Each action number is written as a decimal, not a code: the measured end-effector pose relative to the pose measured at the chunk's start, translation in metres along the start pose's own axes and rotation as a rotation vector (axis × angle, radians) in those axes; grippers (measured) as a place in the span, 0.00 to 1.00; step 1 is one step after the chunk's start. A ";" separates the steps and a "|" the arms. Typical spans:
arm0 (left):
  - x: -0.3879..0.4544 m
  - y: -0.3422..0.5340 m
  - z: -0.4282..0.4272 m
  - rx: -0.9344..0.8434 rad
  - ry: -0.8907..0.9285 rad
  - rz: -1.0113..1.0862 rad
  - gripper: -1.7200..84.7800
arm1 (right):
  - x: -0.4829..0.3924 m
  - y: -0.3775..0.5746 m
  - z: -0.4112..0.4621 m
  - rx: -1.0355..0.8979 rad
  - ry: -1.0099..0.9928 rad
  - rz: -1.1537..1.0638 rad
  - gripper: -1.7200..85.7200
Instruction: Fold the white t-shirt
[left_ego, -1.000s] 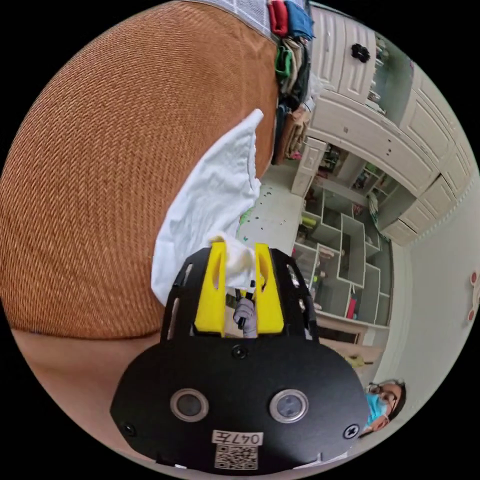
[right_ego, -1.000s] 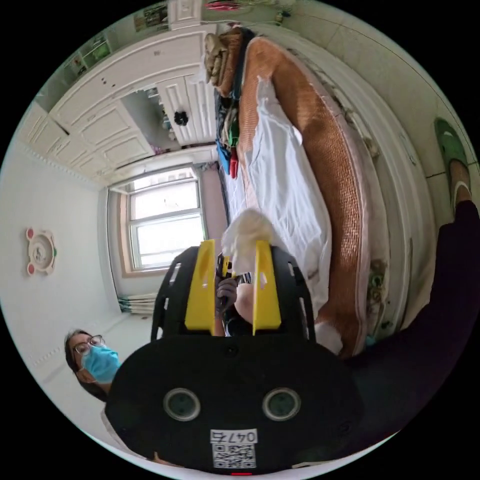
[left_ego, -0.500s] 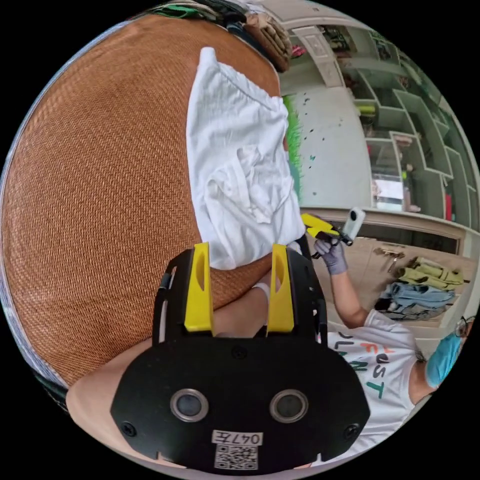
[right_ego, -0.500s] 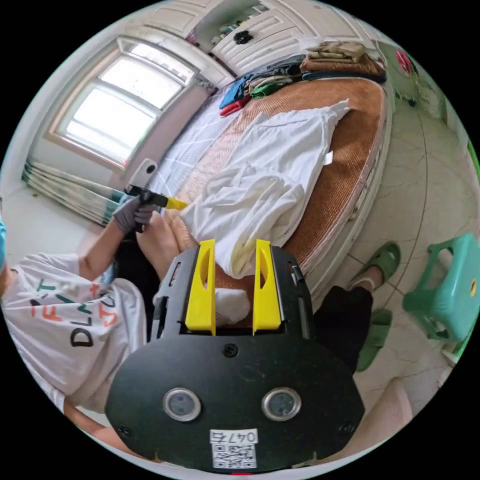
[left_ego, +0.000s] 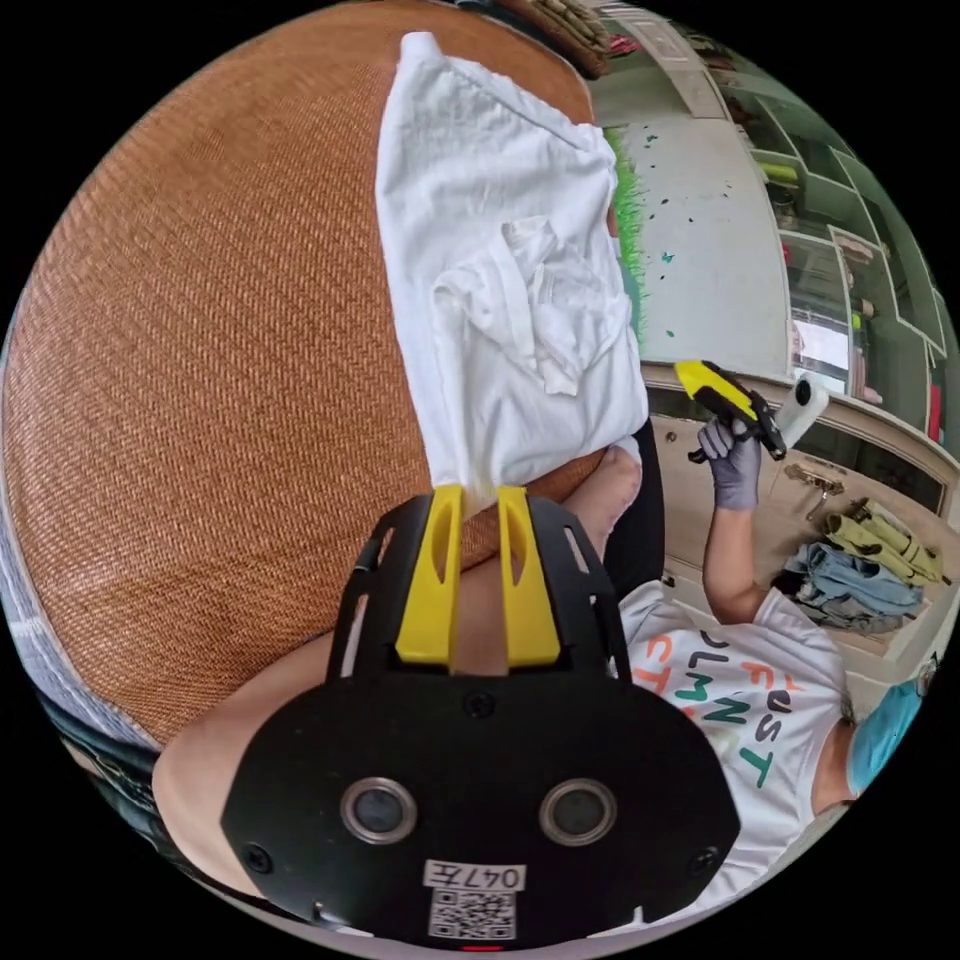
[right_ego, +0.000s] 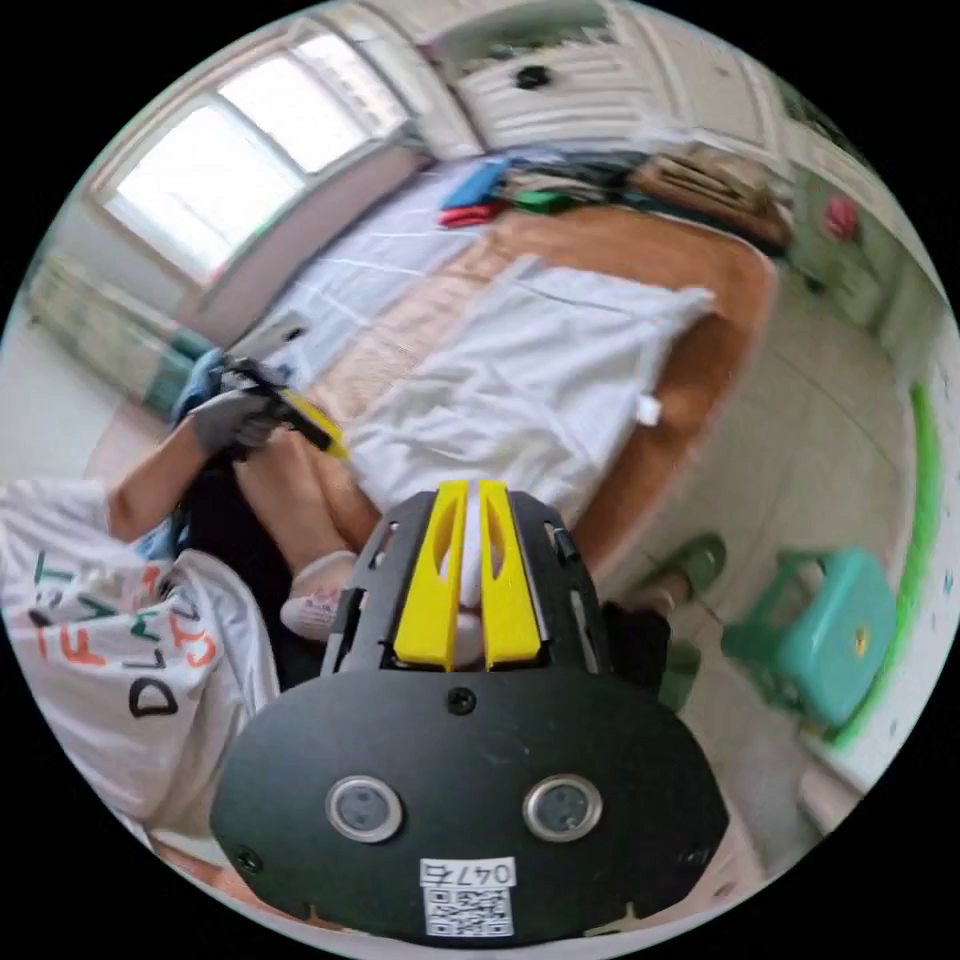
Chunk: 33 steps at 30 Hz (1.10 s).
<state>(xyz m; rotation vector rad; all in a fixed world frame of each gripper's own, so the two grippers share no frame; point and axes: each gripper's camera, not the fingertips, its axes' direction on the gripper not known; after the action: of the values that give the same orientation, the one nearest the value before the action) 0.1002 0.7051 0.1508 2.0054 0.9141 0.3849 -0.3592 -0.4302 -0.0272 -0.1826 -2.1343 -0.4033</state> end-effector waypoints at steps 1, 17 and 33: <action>0.004 -0.002 0.005 -0.007 0.006 0.005 0.10 | -0.016 -0.018 0.005 -0.002 -0.105 -0.106 0.01; 0.002 -0.005 0.040 0.001 0.093 -0.030 0.08 | 0.036 -0.144 0.024 0.146 -0.071 0.068 0.01; -0.028 0.005 0.034 0.018 0.187 -0.029 0.02 | 0.092 0.008 -0.006 0.134 -0.280 0.217 0.03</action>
<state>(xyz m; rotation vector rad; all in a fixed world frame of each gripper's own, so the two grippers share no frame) 0.1032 0.6628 0.1375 1.9949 1.0636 0.5570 -0.4038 -0.4265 0.0542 -0.4096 -2.3756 -0.1116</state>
